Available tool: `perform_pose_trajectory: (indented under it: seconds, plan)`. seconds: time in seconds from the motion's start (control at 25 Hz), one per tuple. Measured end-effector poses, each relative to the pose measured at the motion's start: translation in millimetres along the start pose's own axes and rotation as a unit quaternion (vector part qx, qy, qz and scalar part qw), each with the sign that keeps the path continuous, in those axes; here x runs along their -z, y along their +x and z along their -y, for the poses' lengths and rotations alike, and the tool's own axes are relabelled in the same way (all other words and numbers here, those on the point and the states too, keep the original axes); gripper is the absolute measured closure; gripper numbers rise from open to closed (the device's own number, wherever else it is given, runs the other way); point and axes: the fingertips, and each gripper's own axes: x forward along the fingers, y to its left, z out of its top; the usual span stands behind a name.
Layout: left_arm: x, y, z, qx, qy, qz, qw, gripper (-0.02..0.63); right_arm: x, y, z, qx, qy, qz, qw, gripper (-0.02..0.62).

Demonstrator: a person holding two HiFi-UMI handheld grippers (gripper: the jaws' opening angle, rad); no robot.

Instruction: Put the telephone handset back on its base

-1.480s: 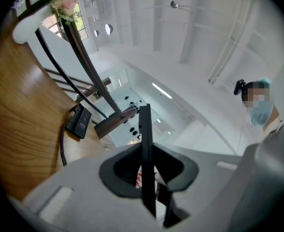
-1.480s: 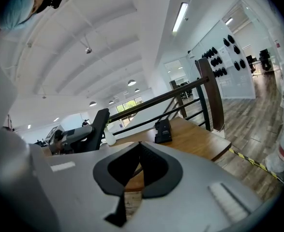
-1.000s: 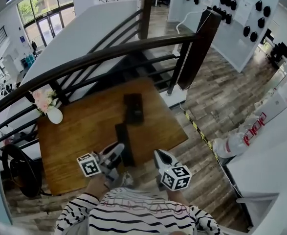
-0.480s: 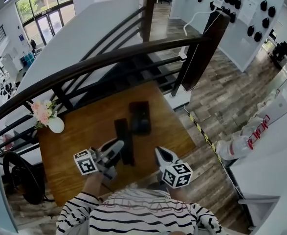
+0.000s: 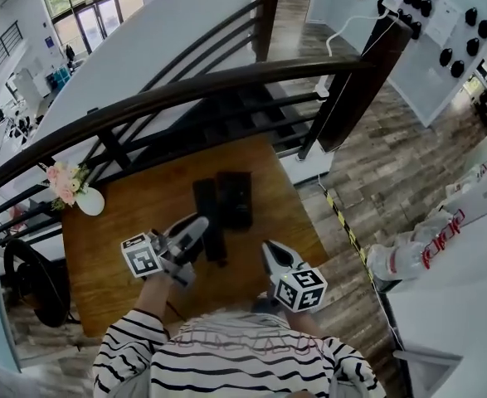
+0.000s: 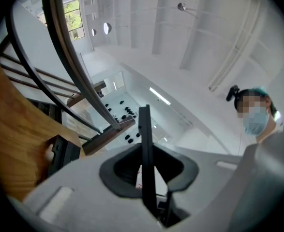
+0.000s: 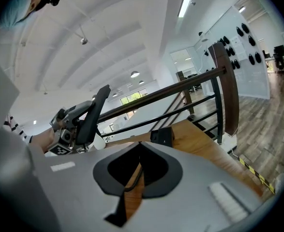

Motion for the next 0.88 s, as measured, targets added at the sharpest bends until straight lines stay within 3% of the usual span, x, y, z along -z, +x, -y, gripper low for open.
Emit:
perform_pose_trajectory:
  seconds: [0.36, 0.64, 0.88]
  plan:
    - [-30.6, 46.0, -5.0, -0.003, 0.029, 0.007, 0.9995, 0.535, -27.7, 11.3, 29.2, -0.039, -0.020, -0.013, 0.999, 0.594]
    - [-56.7, 71.8, -13.6, 0.008, 0.075, -0.033, 0.9966, 0.535, -29.8, 22.6, 32.7, -0.048, -0.017, -0.019, 0.999, 0.595]
    - [-53.2, 81.8, -45.5, 0.010, 0.080, -0.077, 0.9938, 0.535, -33.0, 35.8, 32.4, -0.046, -0.020, -0.020, 0.999, 0.595]
